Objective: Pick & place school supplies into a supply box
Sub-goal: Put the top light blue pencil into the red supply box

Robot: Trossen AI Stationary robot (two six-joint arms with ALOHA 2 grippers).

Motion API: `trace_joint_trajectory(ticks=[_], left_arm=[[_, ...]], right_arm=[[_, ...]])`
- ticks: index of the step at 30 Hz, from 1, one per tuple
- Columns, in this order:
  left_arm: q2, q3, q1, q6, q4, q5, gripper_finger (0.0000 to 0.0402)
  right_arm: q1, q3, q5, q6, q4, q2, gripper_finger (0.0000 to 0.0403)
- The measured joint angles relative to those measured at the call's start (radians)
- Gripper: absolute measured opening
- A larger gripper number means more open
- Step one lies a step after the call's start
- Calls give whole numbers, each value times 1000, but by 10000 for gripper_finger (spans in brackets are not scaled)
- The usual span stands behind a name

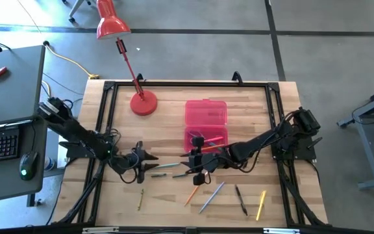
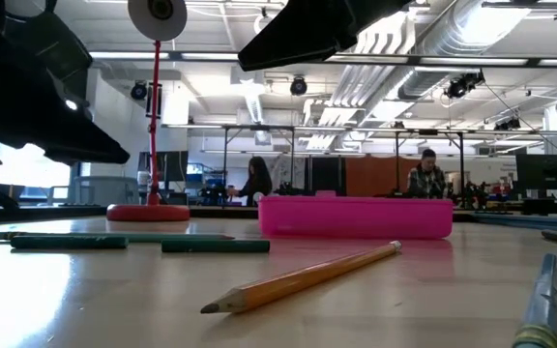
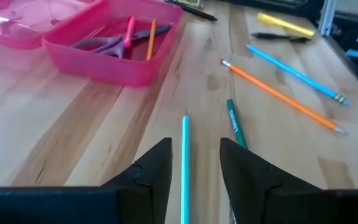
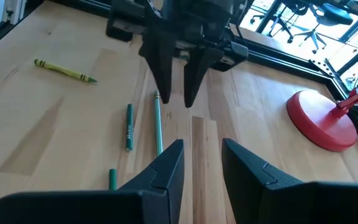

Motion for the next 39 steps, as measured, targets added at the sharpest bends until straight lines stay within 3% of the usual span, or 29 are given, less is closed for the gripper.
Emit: trace_joint_trajectory(ticks=[8,14,30,34,39], left_arm=[[217,81,0,-21,7,-6,166],[359,135,1,-25,6,-95,166],[540,153,61,-126,66,-38,164],[542,150,78,-94,93,-7,137],[545,148,101,-50,124,33,68]], right_arm=[[0,0,0,0,0,0,87],[0,0,-6,0,0,0,87],[0,0,-11,0,0,0,87],[0,0,-11,0,0,0,87],[0,0,-11,0,0,0,87]])
